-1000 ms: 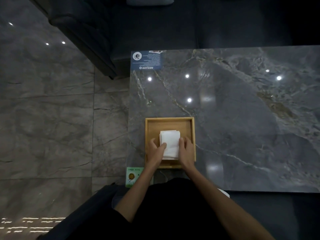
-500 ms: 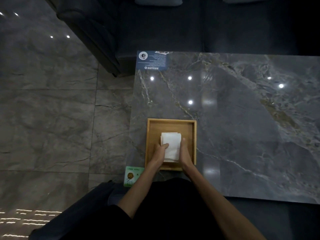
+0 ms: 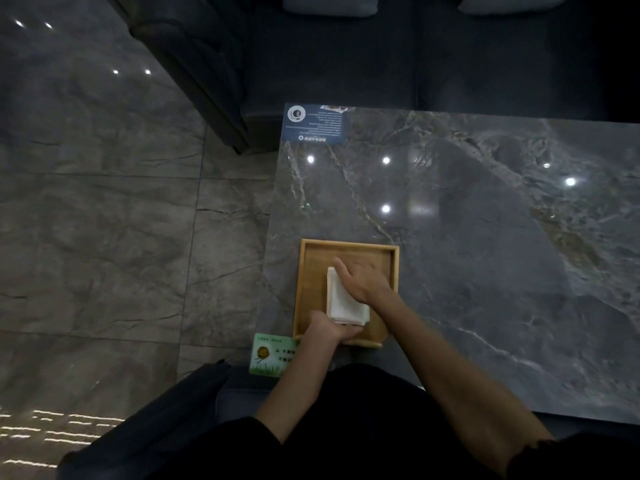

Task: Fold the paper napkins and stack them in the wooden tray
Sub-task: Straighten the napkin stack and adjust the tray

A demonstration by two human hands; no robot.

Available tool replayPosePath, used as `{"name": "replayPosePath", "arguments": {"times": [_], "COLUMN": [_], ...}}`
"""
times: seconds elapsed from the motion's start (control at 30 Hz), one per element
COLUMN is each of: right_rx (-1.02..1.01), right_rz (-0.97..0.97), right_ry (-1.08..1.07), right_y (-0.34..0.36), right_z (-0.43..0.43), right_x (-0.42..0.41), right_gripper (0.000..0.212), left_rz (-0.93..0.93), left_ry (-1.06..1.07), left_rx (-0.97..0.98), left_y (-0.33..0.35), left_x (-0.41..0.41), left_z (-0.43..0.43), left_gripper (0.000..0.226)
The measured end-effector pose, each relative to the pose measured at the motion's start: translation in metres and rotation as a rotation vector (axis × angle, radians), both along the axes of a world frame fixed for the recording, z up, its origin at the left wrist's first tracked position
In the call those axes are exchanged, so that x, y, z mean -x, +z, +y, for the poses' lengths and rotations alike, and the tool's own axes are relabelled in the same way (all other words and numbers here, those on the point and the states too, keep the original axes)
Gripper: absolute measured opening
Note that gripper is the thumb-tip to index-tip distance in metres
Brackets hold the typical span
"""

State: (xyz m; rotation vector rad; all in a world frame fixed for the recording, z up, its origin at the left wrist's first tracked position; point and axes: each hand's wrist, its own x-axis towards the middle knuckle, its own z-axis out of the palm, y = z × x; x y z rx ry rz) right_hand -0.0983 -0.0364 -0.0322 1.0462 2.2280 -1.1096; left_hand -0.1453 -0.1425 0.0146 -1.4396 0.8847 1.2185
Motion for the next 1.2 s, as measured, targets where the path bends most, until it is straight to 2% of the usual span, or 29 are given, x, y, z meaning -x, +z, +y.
{"name": "replayPosePath", "arguments": {"times": [0.1,0.17,0.27,0.33,0.4,0.43,0.5,0.57,0.63,0.9,1.07,1.2], "right_rx": [0.027,0.028,0.039,-0.049,-0.117,-0.088,0.031,0.097,0.071,-0.083,-0.119,-0.157], "right_rz": [-0.068,-0.013,0.247,0.358,0.273,0.205,0.109,0.069,0.045,-0.084,-0.079,-0.092], "right_ry": [0.018,-0.077,-0.538,-0.867,-1.042,-1.075,-1.041,-0.965,-0.921,-0.804,-0.811,-0.808], "right_y": [0.004,0.007,0.013,0.013,0.008,0.005,-0.005,-0.01,-0.015,-0.013,-0.012,-0.012], "right_z": [0.004,0.006,0.0,-0.012,-0.024,-0.032,-0.049,-0.061,-0.063,-0.039,-0.002,0.034], "right_x": [0.0,-0.005,-0.025,-0.046,-0.07,-0.082,-0.101,-0.112,-0.117,-0.118,-0.146,-0.171], "right_gripper": [0.072,0.07,0.054,0.042,0.037,0.039,0.04,0.039,0.041,0.016,0.018,0.019], "left_rz": [0.004,0.027,0.183,0.443,0.743,0.856,0.921,0.903,0.931,1.094,1.167,1.139], "left_ry": [-0.037,-0.108,-0.239,-0.523,-1.004,-1.197,-1.412,-1.494,-1.538,-1.753,-1.792,-1.799], "left_rx": [0.019,0.066,0.106,0.255,0.511,0.561,0.529,0.375,0.262,0.346,0.259,0.254], "left_y": [0.005,0.005,-0.004,-0.011,-0.021,-0.026,-0.037,-0.048,-0.052,-0.049,-0.045,-0.045], "left_x": [0.0,0.0,-0.002,-0.001,0.009,0.016,0.027,0.031,0.032,0.03,0.013,-0.011], "left_z": [0.001,0.001,-0.007,-0.021,-0.04,-0.048,-0.061,-0.067,-0.071,-0.059,-0.016,0.024], "left_gripper": [0.06,0.056,0.05,0.042,0.041,0.044,0.044,0.036,0.034,0.031,0.034,0.036]}}
